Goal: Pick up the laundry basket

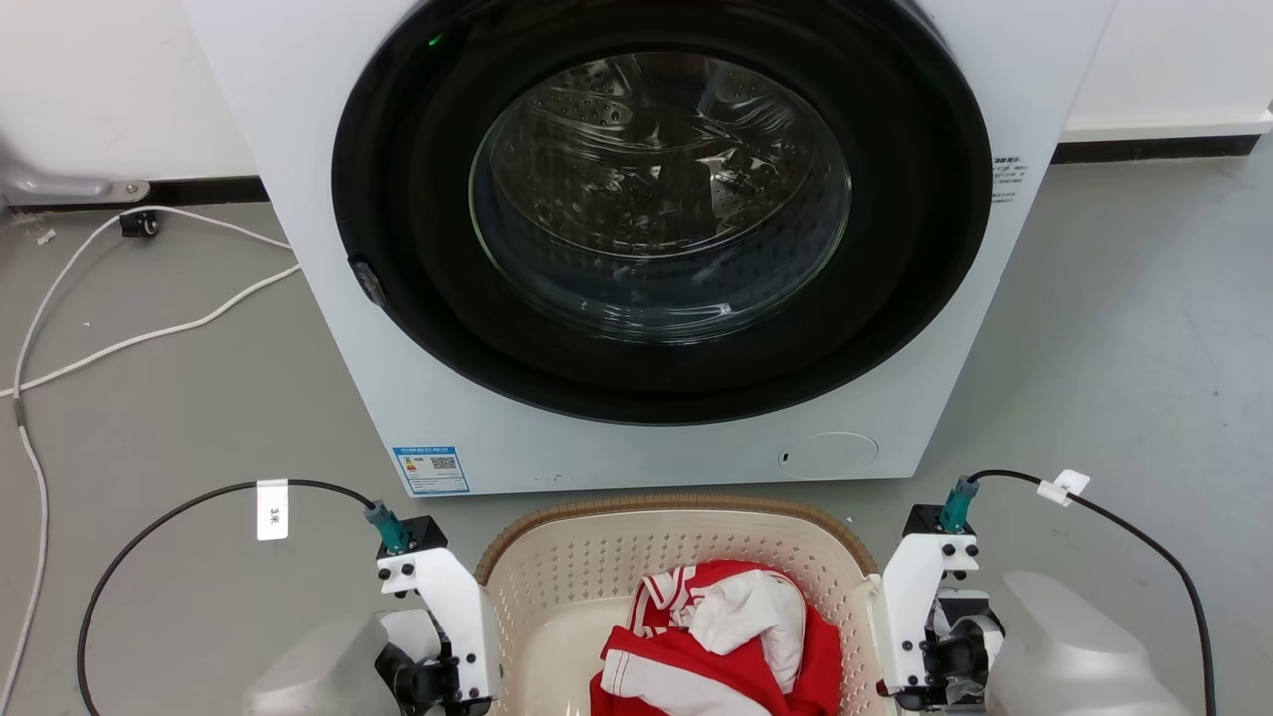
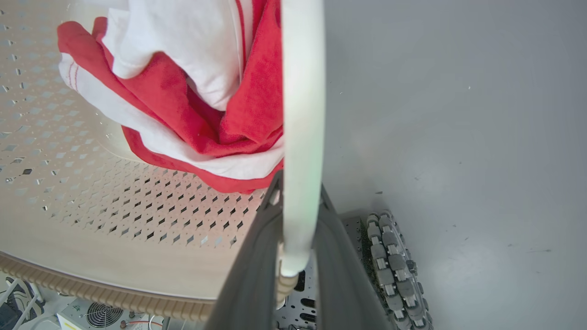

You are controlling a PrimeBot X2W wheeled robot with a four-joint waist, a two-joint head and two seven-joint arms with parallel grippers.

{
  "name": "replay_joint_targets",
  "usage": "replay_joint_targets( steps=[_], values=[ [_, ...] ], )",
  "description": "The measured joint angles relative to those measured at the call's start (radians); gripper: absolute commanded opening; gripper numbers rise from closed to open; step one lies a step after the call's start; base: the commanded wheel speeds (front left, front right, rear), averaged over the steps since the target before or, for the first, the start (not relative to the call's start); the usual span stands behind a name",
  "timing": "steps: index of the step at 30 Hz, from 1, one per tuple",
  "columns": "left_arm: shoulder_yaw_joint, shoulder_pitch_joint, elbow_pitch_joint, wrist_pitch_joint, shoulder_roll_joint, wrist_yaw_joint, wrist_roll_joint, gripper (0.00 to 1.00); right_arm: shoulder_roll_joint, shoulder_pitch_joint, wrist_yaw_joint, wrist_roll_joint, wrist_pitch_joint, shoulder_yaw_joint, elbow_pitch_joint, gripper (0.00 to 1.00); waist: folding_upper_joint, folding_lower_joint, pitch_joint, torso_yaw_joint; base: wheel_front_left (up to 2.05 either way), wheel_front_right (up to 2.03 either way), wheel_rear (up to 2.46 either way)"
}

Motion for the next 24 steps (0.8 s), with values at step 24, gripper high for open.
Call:
replay_joint_targets(
  steps=[24],
  values=[
    [-0.016, 0.000, 0.009, -0.015, -0.002, 0.000, -0.025, 0.00, 0.001, -0.004, 0.000, -0.022, 0.025, -0.016, 0.000, 0.00, 0.0000, 0.0000, 0.002, 0.004, 0.00, 0.00, 0.00]
  ],
)
